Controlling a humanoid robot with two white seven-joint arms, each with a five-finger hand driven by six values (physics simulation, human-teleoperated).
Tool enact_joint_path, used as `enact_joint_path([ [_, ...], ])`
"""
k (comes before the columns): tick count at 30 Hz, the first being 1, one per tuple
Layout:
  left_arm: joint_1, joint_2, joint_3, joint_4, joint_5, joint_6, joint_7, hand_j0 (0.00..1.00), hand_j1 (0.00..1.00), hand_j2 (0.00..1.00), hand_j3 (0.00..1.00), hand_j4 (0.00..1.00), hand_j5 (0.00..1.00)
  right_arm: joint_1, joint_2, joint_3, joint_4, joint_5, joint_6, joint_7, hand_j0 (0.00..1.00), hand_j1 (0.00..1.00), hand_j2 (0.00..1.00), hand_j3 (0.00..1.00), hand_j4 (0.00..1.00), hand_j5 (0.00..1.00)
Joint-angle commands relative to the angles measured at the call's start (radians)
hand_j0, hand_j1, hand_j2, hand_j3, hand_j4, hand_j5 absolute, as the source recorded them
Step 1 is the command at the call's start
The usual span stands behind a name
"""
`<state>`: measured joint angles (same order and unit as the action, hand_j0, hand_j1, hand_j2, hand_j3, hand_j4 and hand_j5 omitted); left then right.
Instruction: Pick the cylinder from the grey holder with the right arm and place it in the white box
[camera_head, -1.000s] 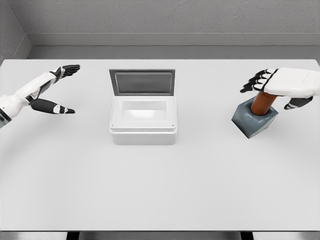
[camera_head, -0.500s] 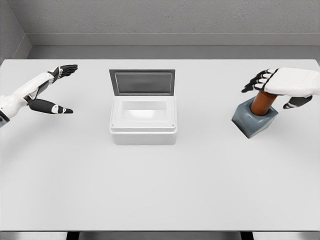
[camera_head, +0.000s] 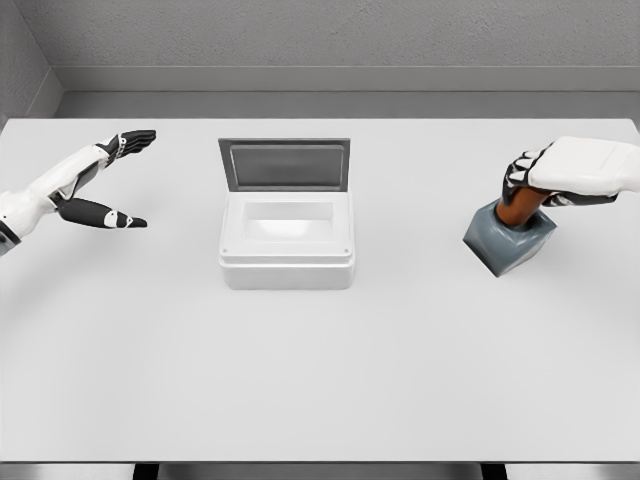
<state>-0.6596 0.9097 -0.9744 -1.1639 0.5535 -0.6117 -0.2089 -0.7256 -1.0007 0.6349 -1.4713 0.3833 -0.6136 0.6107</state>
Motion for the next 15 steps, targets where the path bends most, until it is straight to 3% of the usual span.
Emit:
enact_joint_path([
  [1,0.0,0.001,0.002,0.0,0.006,0.001,0.0,1.0,1.0,1.0,1.0,1.0,1.0,0.0,-0.009,-0.003,0.0,-0.007,0.003,0.0,0.29,0.29,0.29,0.29,0.29,0.29],
  [8,0.0,0.005,0.0,0.0,0.006,0.001,0.0,1.0,1.0,1.0,1.0,1.0,1.0,-0.075,-0.004,-0.034,-0.006,-0.024,0.003,0.0,0.25,0.25,0.25,0.25,0.25,0.25],
  [15,0.0,-0.009,0.0,-0.002,0.002,0.001,-0.003,1.0,1.0,1.0,1.0,1.0,1.0,-0.112,0.132,-0.026,-0.007,-0.024,0.003,0.0,0.25,0.25,0.25,0.25,0.25,0.25],
])
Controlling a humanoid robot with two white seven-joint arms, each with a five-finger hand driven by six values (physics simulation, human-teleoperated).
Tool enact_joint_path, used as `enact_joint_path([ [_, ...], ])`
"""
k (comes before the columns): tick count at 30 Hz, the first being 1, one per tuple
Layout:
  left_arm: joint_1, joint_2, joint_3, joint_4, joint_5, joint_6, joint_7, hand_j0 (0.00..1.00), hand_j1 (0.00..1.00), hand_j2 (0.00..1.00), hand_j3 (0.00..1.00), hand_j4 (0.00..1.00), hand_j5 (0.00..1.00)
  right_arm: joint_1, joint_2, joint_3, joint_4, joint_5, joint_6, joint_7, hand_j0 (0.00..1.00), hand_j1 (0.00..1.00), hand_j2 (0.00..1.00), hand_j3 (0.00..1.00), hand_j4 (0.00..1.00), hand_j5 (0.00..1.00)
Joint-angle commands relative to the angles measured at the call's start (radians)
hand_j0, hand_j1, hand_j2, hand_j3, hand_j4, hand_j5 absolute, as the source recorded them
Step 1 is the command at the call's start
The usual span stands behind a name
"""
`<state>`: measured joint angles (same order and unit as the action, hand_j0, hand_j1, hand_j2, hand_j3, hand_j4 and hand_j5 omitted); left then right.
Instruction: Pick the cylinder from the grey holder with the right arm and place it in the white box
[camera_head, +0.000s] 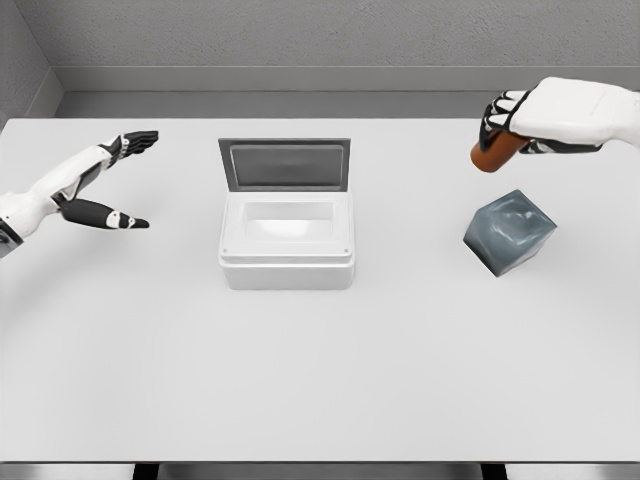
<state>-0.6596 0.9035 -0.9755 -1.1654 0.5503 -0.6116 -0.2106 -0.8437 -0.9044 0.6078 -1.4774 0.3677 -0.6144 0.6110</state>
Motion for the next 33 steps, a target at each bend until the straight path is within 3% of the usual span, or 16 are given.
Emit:
enact_joint_path([
  [1,0.0,-0.003,-0.002,-0.002,0.003,0.001,-0.003,1.0,1.0,1.0,1.0,1.0,1.0,0.0,0.065,0.001,0.0,-0.007,0.004,0.0,0.25,0.25,0.25,0.25,0.25,0.25],
  [6,0.003,-0.003,-0.002,-0.004,0.003,0.001,-0.006,1.0,1.0,1.0,1.0,1.0,1.0,-0.031,0.228,0.029,0.005,0.003,0.004,0.0,0.25,0.25,0.25,0.25,0.25,0.25],
  [8,0.006,-0.002,-0.002,-0.004,0.003,0.001,-0.006,1.0,1.0,1.0,1.0,1.0,1.0,-0.051,0.246,0.066,0.005,0.005,0.004,0.0,0.25,0.25,0.25,0.25,0.25,0.25],
  [15,0.006,-0.003,-0.002,-0.005,0.002,0.001,-0.007,1.0,1.0,1.0,1.0,1.0,1.0,-0.078,0.252,0.075,0.022,0.007,0.004,0.0,0.25,0.25,0.25,0.25,0.25,0.25],
  [20,0.006,-0.003,-0.002,-0.005,0.002,0.001,-0.007,1.0,1.0,1.0,1.0,1.0,1.0,-0.069,0.252,0.142,-0.017,0.007,0.004,0.0,0.25,0.25,0.25,0.25,0.25,0.25],
  [33,0.006,-0.003,-0.002,-0.005,0.002,0.001,-0.007,1.0,1.0,1.0,1.0,1.0,1.0,-0.06,0.252,0.181,-0.086,0.007,0.004,0.0,0.25,0.25,0.25,0.25,0.25,0.25],
])
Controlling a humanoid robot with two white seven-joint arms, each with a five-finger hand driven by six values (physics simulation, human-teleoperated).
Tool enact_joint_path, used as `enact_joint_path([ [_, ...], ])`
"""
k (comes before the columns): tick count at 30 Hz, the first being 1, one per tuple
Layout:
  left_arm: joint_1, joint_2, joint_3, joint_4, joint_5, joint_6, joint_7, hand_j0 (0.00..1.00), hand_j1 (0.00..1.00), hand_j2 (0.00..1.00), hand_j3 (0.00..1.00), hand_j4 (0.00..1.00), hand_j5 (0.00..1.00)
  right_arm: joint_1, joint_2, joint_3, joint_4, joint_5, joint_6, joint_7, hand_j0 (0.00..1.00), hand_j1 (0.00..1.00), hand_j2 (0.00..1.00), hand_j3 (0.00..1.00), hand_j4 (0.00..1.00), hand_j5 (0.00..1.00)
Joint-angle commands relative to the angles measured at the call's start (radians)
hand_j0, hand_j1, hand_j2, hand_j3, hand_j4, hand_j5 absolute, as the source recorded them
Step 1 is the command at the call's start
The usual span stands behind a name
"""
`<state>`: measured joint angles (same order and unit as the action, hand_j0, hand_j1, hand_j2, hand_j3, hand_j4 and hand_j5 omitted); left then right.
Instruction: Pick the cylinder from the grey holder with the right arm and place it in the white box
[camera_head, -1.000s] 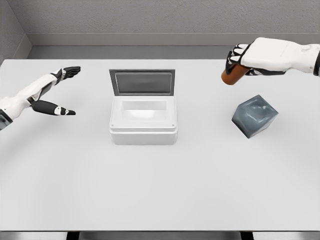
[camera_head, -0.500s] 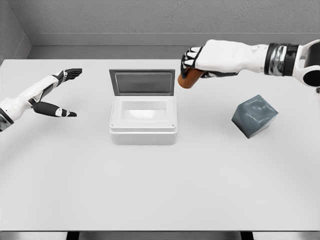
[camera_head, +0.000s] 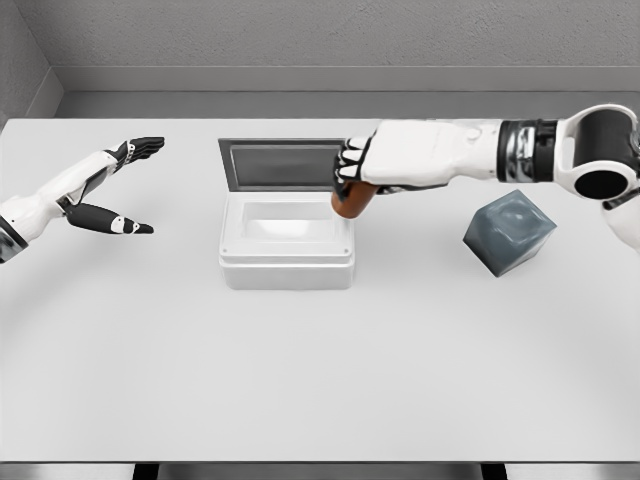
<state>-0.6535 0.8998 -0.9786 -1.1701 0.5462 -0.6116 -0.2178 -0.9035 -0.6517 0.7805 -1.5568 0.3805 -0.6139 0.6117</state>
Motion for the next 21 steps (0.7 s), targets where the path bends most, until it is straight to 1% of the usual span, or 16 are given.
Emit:
enact_joint_path([
  [1,0.0,0.001,0.001,0.0,0.006,0.001,0.0,1.0,1.0,1.0,1.0,1.0,1.0,0.0,0.0,0.008,-0.006,-0.006,0.003,-0.001,0.25,0.25,0.25,0.25,0.25,0.25],
  [6,0.0,0.001,0.001,0.0,0.006,0.001,0.0,1.0,1.0,1.0,1.0,1.0,1.0,-0.003,0.003,0.019,-0.006,-0.005,0.003,-0.001,0.25,0.25,0.25,0.25,0.25,0.25],
  [8,0.002,0.001,0.001,0.0,0.006,0.001,0.0,1.0,1.0,1.0,1.0,1.0,1.0,-0.005,0.021,0.02,-0.006,-0.003,0.003,-0.001,0.25,0.25,0.25,0.25,0.25,0.25],
  [12,0.003,0.002,0.001,0.003,0.001,0.001,0.0,1.0,1.0,1.0,1.0,1.0,1.0,-0.008,0.03,0.031,-0.003,-0.002,0.003,-0.001,0.25,0.25,0.25,0.25,0.25,0.25],
  [13,0.009,0.013,0.001,0.015,-0.002,0.001,0.0,1.0,1.0,1.0,1.0,1.0,1.0,-0.008,0.04,0.029,0.004,0.023,0.003,-0.001,0.25,0.25,0.25,0.25,0.25,0.25],
  [14,0.014,0.008,-0.002,0.036,-0.011,0.001,0.0,1.0,1.0,1.0,1.0,1.0,1.0,-0.008,0.043,0.03,0.006,0.026,0.003,-0.001,0.25,0.25,0.25,0.25,0.25,0.25],
  [15,0.02,0.011,-0.005,0.041,-0.032,0.001,0.002,1.0,1.0,1.0,1.0,1.0,1.0,-0.008,0.044,0.029,0.009,0.028,0.003,-0.001,0.25,0.25,0.25,0.25,0.25,0.25],
  [17,0.023,0.013,-0.005,0.053,-0.034,0.001,0.002,1.0,1.0,1.0,1.0,1.0,1.0,-0.012,0.047,0.029,0.011,0.028,0.003,-0.001,0.25,0.25,0.25,0.25,0.25,0.25],
  [20,0.023,0.011,-0.005,0.053,-0.034,0.001,0.002,1.0,1.0,1.0,1.0,1.0,1.0,-0.017,0.058,0.031,0.017,0.029,0.003,-0.001,0.25,0.25,0.25,0.25,0.25,0.25],
  [21,0.023,0.013,-0.005,0.053,-0.034,0.001,0.002,1.0,1.0,1.0,1.0,1.0,1.0,-0.017,0.06,0.031,0.035,0.029,0.003,-0.001,0.25,0.25,0.25,0.25,0.25,0.25],
])
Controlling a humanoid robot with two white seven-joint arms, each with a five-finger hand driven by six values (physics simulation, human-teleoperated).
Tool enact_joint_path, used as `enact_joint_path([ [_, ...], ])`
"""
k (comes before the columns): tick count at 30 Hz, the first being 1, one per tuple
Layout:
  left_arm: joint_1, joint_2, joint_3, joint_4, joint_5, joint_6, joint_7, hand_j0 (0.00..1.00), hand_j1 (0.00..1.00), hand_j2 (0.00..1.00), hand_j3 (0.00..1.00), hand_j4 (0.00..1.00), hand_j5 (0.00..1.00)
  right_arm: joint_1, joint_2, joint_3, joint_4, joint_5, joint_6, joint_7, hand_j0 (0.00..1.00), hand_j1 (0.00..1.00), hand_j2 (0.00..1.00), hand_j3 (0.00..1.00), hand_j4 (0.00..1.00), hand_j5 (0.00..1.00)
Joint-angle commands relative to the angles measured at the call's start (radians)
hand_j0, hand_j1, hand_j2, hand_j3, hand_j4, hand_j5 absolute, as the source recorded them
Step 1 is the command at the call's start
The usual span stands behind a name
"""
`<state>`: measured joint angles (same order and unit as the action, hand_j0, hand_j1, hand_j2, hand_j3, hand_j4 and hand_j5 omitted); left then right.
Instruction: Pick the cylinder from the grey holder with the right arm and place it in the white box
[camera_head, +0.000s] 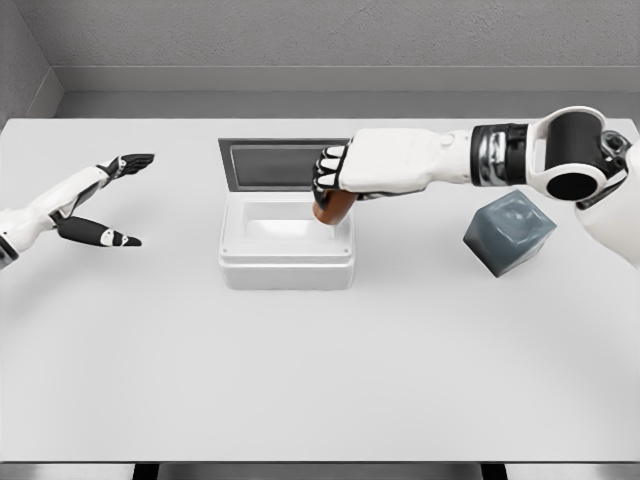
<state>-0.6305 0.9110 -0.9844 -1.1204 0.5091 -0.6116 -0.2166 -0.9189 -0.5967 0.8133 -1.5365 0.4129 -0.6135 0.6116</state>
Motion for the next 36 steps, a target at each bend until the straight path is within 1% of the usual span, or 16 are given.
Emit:
enact_joint_path([
  [1,0.0,0.002,0.001,0.004,0.003,0.001,0.0,1.0,1.0,1.0,1.0,1.0,1.0,0.0,0.006,0.01,0.019,-0.003,0.003,-0.001,0.25,0.25,0.25,0.25,0.25,0.25],
  [17,0.008,0.003,0.001,0.004,0.003,0.001,0.0,1.0,1.0,1.0,1.0,1.0,1.0,0.003,0.018,0.014,0.036,0.021,0.003,-0.001,0.26,0.26,0.26,0.26,0.26,0.26],
  [18,0.008,0.003,0.001,0.004,0.003,0.001,0.0,1.0,1.0,1.0,1.0,1.0,1.0,0.003,0.018,0.012,0.036,0.023,0.003,-0.001,0.37,0.37,0.37,0.37,0.37,0.37],
  [19,0.008,0.003,0.001,0.004,0.003,0.001,0.0,1.0,1.0,1.0,1.0,1.0,1.0,0.005,0.02,0.012,0.035,0.027,0.003,-0.001,0.9,0.9,0.9,0.9,0.9,0.9],
  [20,0.008,0.003,0.001,0.004,0.003,0.001,0.0,1.0,1.0,1.0,1.0,1.0,1.0,0.003,0.023,0.01,0.033,0.027,0.003,-0.001,1.0,1.0,1.0,1.0,1.0,1.0],
  [26,0.008,0.003,0.001,0.004,0.003,0.001,0.0,1.0,1.0,1.0,1.0,1.0,1.0,-0.003,0.023,0.004,0.024,0.023,0.003,-0.001,1.0,1.0,1.0,1.0,1.0,1.0],
  [29,0.008,0.003,0.001,0.004,0.003,0.001,0.0,1.0,1.0,1.0,1.0,1.0,1.0,-0.005,0.026,-0.032,-0.025,0.018,0.003,-0.001,1.0,1.0,1.0,1.0,1.0,1.0],
  [32,0.008,0.003,0.001,0.004,0.003,0.001,0.0,1.0,1.0,1.0,1.0,1.0,1.0,-0.003,0.015,-0.129,-0.085,0.004,0.003,-0.001,1.0,1.0,1.0,1.0,1.0,1.0],
  [34,0.003,0.003,0.001,0.005,0.005,0.001,0.0,1.0,1.0,1.0,1.0,1.0,1.0,0.008,0.006,-0.215,-0.108,-0.04,0.003,-0.001,1.0,1.0,1.0,1.0,1.0,1.0],
  [36,-0.011,-0.007,0.001,-0.004,0.014,0.001,-0.001,1.0,1.0,1.0,1.0,1.0,1.0,0.014,-0.047,-0.275,-0.122,-0.108,0.003,-0.001,1.0,1.0,1.0,1.0,1.0,1.0],
])
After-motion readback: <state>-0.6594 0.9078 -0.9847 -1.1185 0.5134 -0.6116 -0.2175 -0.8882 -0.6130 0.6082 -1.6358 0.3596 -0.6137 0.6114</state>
